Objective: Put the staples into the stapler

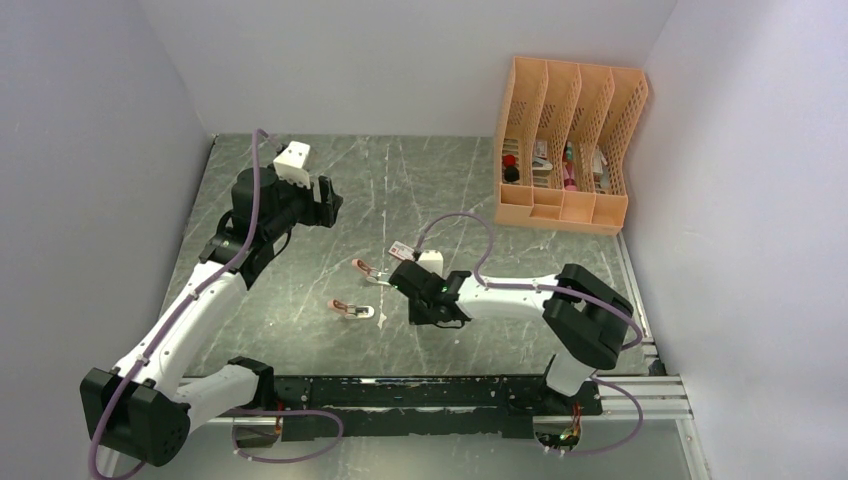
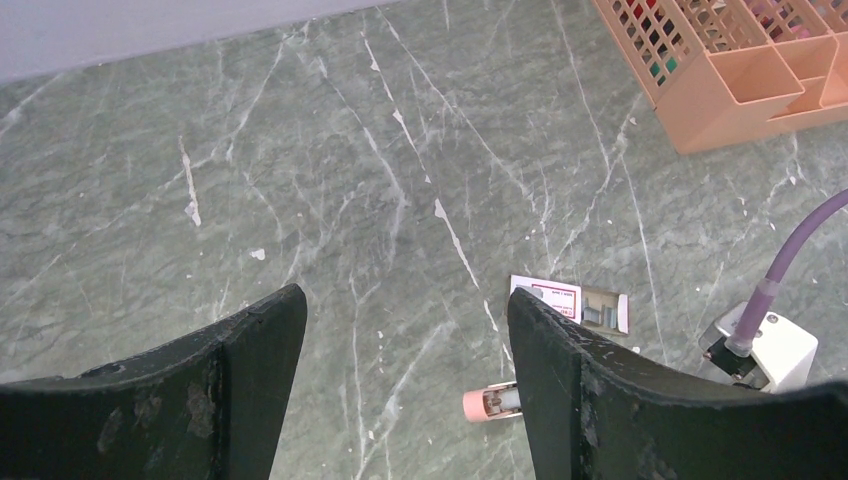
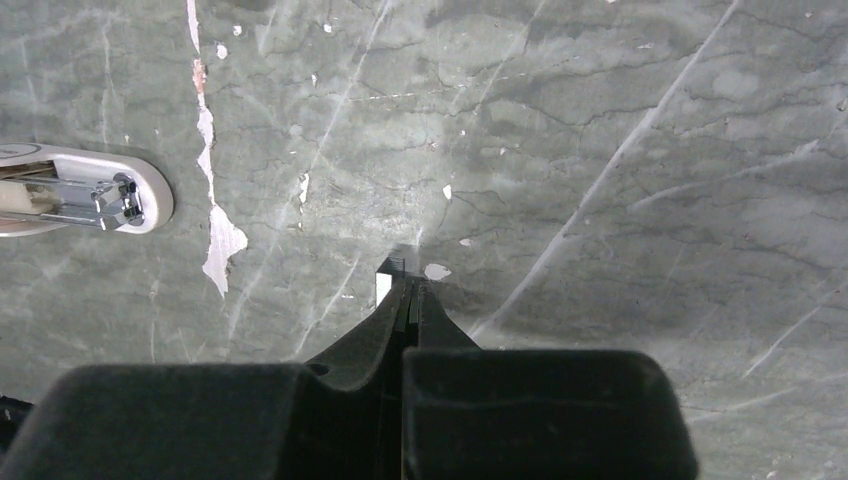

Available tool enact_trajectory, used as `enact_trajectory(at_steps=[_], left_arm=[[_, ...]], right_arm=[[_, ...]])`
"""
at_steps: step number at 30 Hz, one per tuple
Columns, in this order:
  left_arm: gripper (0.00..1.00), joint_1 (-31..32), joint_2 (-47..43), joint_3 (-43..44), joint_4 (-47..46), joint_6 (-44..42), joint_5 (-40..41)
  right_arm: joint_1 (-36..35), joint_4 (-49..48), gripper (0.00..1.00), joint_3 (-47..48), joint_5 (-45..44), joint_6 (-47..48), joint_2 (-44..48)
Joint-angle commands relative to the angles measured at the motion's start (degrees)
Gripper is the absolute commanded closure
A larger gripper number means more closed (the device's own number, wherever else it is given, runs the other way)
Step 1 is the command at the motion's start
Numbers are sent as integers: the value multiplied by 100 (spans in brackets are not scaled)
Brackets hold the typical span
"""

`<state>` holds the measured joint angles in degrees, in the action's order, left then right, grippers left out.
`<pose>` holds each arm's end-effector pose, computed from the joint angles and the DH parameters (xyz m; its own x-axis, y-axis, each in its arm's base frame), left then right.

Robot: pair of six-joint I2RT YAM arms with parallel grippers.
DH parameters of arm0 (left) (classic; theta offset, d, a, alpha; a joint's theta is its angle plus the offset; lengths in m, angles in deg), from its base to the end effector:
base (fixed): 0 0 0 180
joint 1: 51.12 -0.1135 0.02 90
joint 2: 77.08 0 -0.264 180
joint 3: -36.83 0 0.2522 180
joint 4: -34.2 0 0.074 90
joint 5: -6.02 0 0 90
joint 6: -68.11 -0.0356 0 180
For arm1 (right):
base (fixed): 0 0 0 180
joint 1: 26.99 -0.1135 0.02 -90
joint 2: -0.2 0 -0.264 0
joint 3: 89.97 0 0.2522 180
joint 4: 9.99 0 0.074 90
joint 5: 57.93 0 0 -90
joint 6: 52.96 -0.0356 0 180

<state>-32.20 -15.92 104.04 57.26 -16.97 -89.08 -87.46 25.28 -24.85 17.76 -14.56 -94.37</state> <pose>0.2337 -0.0834 0.3393 -0.3103 0.0161 -0.9505 0.3782 0.9194 -0.1079 0.1590 0.2628 0.1546 -0.8968 -0.0424 -0.4404 -0.1421 0.9703 0.1958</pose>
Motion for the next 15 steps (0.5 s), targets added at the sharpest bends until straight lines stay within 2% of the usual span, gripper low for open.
enact_trajectory(at_steps=[1,15], left_arm=[[22,42,-39,-112,-152,52,-69],[22,42,82,-107,-124,13,86]], right_arm=[[15,-249,100,-273,104,69,77],[114,-298,92,-573,-26,106,583]])
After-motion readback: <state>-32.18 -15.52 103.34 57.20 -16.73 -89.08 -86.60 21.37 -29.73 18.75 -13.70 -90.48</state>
